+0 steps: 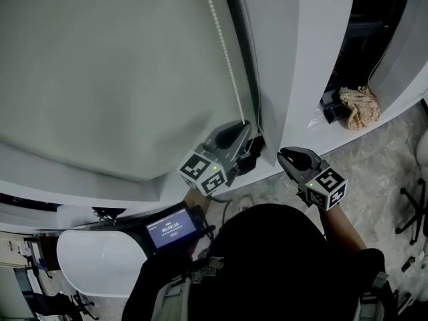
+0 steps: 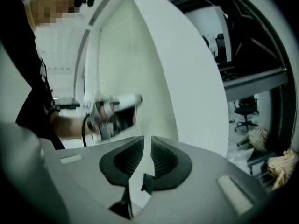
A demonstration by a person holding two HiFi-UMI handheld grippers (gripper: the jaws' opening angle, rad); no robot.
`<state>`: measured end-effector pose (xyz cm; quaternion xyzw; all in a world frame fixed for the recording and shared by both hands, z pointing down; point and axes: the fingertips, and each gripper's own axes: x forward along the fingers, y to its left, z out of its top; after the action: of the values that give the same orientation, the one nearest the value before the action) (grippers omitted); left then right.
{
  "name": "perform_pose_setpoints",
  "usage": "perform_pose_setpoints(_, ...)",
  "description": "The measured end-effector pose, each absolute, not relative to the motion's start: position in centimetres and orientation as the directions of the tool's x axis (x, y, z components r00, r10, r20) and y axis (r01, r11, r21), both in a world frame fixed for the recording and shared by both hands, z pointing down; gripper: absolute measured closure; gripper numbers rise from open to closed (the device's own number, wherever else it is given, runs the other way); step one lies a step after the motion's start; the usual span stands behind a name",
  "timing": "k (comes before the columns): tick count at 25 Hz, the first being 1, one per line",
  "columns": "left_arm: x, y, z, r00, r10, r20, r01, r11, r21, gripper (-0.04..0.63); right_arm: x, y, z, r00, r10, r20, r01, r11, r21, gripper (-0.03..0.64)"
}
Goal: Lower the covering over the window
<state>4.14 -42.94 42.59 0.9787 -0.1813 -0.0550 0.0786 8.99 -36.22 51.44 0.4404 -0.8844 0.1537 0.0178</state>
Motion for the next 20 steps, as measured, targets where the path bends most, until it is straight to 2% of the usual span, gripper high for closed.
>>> perform_pose_setpoints(3, 5.0, -41.3, 48.8, 0.934, -0.348, 0.083, -0.356, -0.923, 0.147, 0.583, 9.0, -36.7, 42.3, -0.603, -0.795, -0.061, -0.763, 0.597, -0.245, 0.581)
perform_pose_setpoints(6, 5.1, -38.8, 53.4, 0.922, -0.316, 0.224, -0.356, -0.92, 0.166, 0.583, 7.5, -36.4, 35.5, -0.612, -0.779, -0.138, -0.779, 0.623, -0.064, 0.581)
perform_pose_setpoints(9, 5.0, -37.2, 57.4, 0.93, -0.28, 0.239, -0.333, -0.917, 0.22, 0.583, 5.6, -36.3, 31.0, -0.609, -0.779, -0.15, -0.793, 0.6, 0.103, 0.574)
perform_pose_setpoints(15, 4.9, -35.7, 61.5, 0.916, -0.259, 0.306, -0.335, -0.915, 0.227, 0.581, 4.6, -38.2, 21.3, -0.591, -0.731, -0.341, -0.795, 0.599, 0.096, 0.528)
perform_pose_setpoints(20, 4.0, -35.1, 61.8, 0.927, -0.239, 0.287, -0.319, -0.907, 0.273, 0.581, 3.6, -39.5, 18.7, -0.593, -0.727, -0.346, -0.798, 0.587, 0.136, 0.524)
